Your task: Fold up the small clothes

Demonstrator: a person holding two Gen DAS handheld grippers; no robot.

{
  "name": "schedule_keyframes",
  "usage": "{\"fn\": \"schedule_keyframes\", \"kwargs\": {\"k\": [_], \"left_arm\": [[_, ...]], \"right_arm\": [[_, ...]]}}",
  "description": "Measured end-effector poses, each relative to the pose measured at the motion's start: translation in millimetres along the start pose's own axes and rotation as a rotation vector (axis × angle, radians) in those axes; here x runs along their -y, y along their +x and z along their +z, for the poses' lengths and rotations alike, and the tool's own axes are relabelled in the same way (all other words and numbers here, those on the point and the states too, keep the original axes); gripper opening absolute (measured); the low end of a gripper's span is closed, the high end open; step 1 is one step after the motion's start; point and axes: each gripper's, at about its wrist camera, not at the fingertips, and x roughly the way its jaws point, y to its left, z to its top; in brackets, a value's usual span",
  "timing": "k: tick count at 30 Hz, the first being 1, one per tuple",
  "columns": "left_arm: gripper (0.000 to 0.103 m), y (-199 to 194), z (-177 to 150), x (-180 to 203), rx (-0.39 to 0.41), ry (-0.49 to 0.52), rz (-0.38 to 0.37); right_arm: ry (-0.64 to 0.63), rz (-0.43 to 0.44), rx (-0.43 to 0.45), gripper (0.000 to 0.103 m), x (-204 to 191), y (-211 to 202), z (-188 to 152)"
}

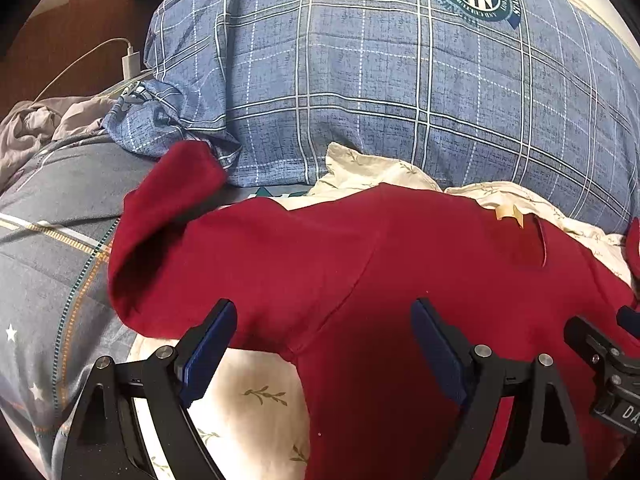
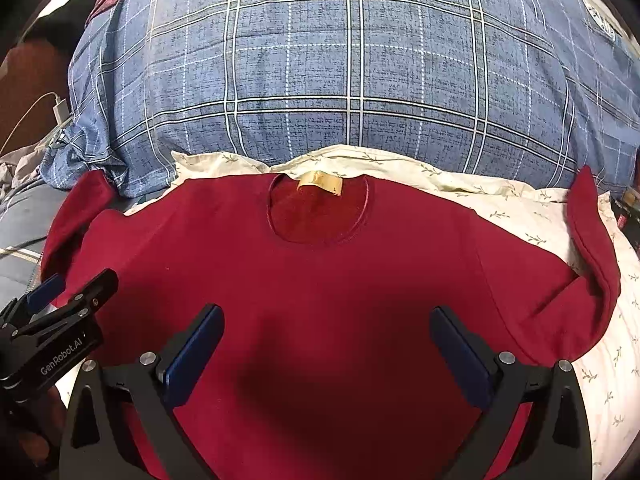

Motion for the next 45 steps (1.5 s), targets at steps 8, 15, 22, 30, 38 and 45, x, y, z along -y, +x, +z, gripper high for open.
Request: {"fn": "schedule_keyframes", "kwargs": {"k": [8, 15, 22, 30, 38, 45], "left_arm": [[0.088, -3.3, -0.9, -2.5, 0.018, -0.013, 0.010], [0.088, -3.6, -0.3, -2.2, 0.016, -0.016, 0.013], [0.088, -2.2, 0.6, -3.7, 0.007, -0.021, 0.007], [0.088, -2.1, 1.2, -4.9, 0.012, -0.016, 0.005], [0.088, -1.8, 2.2, -6.2, 0.015, -0.014, 0.005], [0.088, -3.4, 2.6, -8.8, 0.023, -0.017, 0.014]], "right_arm": [[-0.008, 0.002, -0.002, 0.101, -5.5, 1.2, -0.8], [-0.012, -0.006, -0.009, 0.101, -8.6, 4.4, -2.0], [-0.009, -0.023, -0.004, 0.102, -7.2, 3.2, 0.1], [-0.003, -0.027, -0.018, 0.102, -7.7, 7.8, 2.6], [-0.005, -0.027, -0.026, 0.102, -10.1, 12.7, 3.7], [0.000, -0.015, -0.031, 0.102, -11.6, 13.7, 3.8]]}}
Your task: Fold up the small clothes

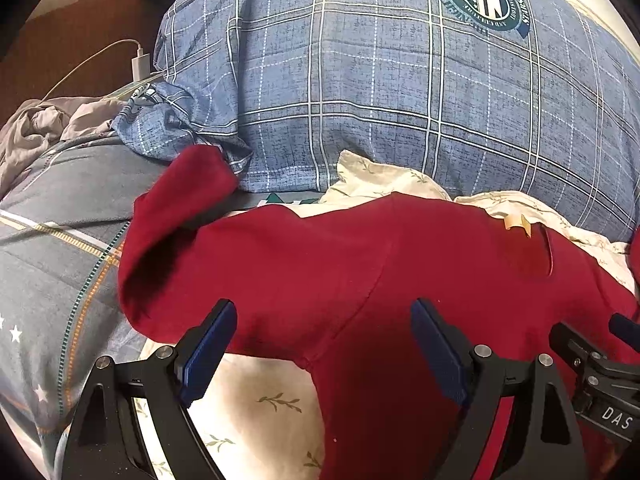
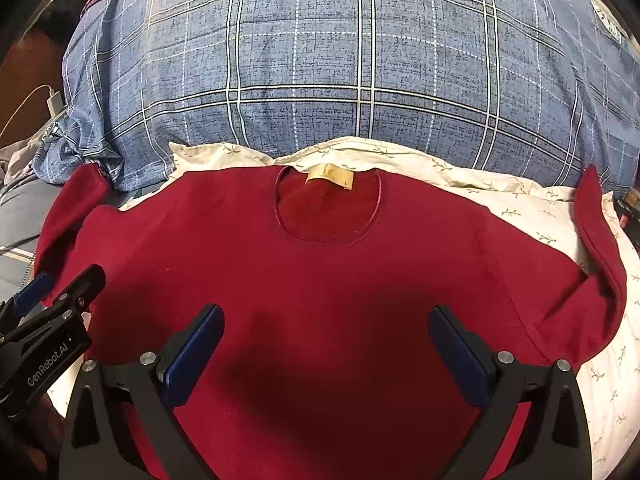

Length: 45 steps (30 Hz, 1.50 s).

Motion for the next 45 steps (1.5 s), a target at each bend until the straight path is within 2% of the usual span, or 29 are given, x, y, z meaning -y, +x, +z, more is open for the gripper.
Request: {"fn": "schedule_keyframes", "kwargs": {"k": [45], "left_arm": [[0.088, 8.9, 2.7, -15.1, -0.015, -0.028, 0.014]], "right_arm": [[-0.031, 0.030, -0.017, 0.101, -20.3, 11.8, -0.1]]}}
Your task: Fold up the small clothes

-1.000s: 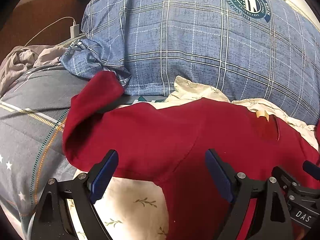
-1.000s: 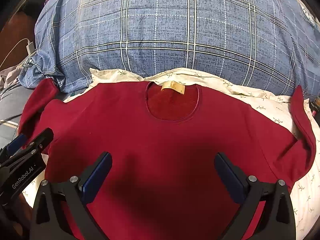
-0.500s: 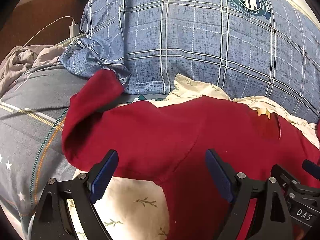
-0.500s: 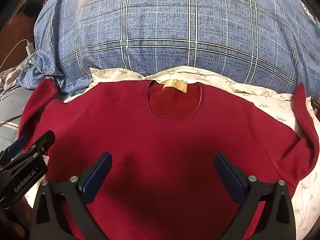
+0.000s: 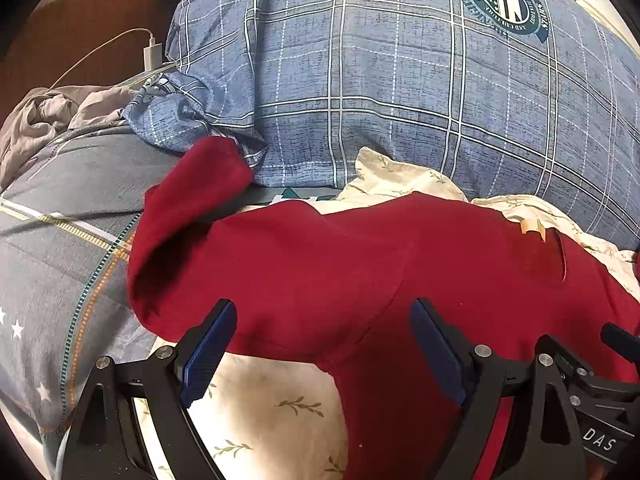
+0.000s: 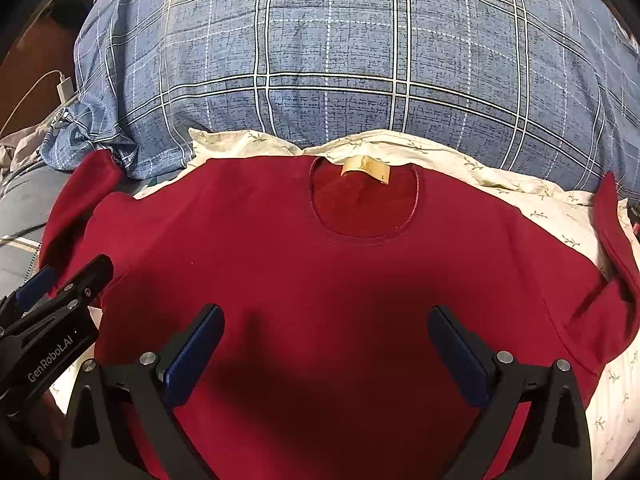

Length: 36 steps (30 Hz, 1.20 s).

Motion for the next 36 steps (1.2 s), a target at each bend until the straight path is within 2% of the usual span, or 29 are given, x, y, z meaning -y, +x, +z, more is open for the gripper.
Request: {"fn": "schedule_keyframes", "kwargs": {"k": [17, 19, 21, 24, 27, 29, 31, 35, 36], "left_arm": [[0.088, 6.5, 2.6, -10.0, -0.011, -0.026, 0.012], [0.088, 7.1, 3.2, -12.7, -0.014, -0.031, 0.016], [0.088, 6.3, 2.3, -19.9, -0.019, -0.041, 0.033], [0.088, 6.0, -3.2, -42.5, -0.041, -0.090, 0.082], [0.088, 7.0, -4.5, -71.2, -0.056, -0.176, 0.131], [0.088, 11.0, -3.5, -90.3, -0.065, -0.238, 0.196], [0.088, 16.7, -2.0, -103.7, -0.077, -0.286, 0.238], [0.088, 24.2, -0.8, -110.5, -0.098, -0.339, 0.284], [0.088, 25.1, -0.7, -110.7, -0.099, -0.342, 0.294]], "right_arm": [[-0.026, 0.017, -0.004, 0.101, -14.3, 10.2, 4.0], [-0.028, 0.020, 0.004, 0.100, -16.1, 10.2, 4.6], [-0.034, 0.026, 0.011, 0.093, -19.1, 9.9, 6.5], [-0.041, 0.098, 0.006, 0.085, -29.7, 10.2, 16.5], [-0.045, 0.214, 0.021, 0.084, -49.2, 7.3, 35.3], [-0.057, 0.328, 0.039, 0.085, -69.1, 6.8, 50.9], [-0.100, 0.430, 0.005, 0.085, -97.3, 16.9, 67.0], [-0.111, 0.539, -0.024, 0.085, -146.3, 41.9, 95.9], [-0.091, 0.533, -0.027, 0.085, -156.3, 47.6, 100.5]]}}
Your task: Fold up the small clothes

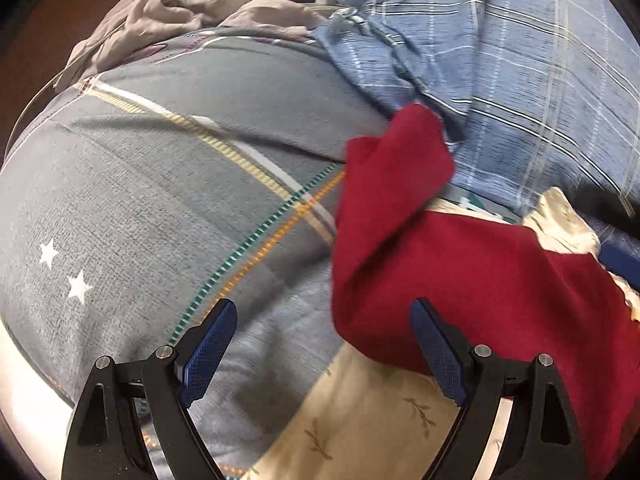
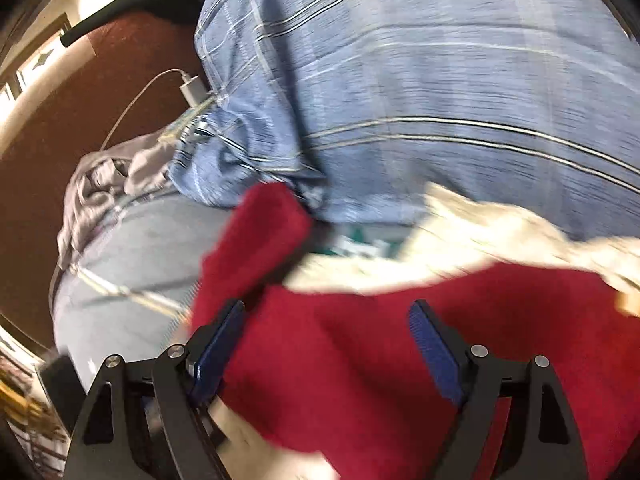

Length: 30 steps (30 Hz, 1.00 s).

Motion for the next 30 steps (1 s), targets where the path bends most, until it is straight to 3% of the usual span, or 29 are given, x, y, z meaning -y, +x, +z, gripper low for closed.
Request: {"fn": "schedule_keyframes", "kwargs": {"k": [7, 11, 13, 14, 15, 19, 23, 30], "left_arm": [[0.088, 12.7, 7.0, 1.1, -0.012, -0.015, 0.004], [0.086, 21.2, 13.6, -4.8, -0.025, -0.045, 0.035], [0.087, 22.3, 17.8, -9.0, -0.018, -0.064, 0.003], [0.087, 20.1, 18.5, -9.8, -0.001, -0.064, 0.004], [0.087, 19.0, 18.5, -9.0, 0.009, -0.056, 0.016], [0.087, 16.8, 16.2, -6.0, 0.011, -0.034, 0.038], [0.087, 0.2, 13.4, -10.0, 0.042, -0.064, 0.020], [0.087, -20.9, 5.4, -8.1, 0.076, -0.064, -0.009]], "right_arm": [[0.145, 0.120, -0.142, 0.085, -0.4, 103.6, 33.5], [0.249, 0.141, -0.173, 0.086, 8.2, 147.0, 37.1], [0.261, 0.168, -0.153, 0.072, 6.9, 154.7, 38.6], [0.254, 0.184, -0.147, 0.031, 4.7, 156.4, 39.1], [0.241, 0.197, -0.154, 0.004, 1.9, 159.4, 39.5], [0.177, 0.173, -0.101, 0.004, -6.0, 128.7, 35.2], [0.115, 0.157, -0.011, 0.003, -6.2, 63.7, 26.6], [0.117, 0.124, 0.126, 0.003, 16.5, -52.6, 6.3]]}}
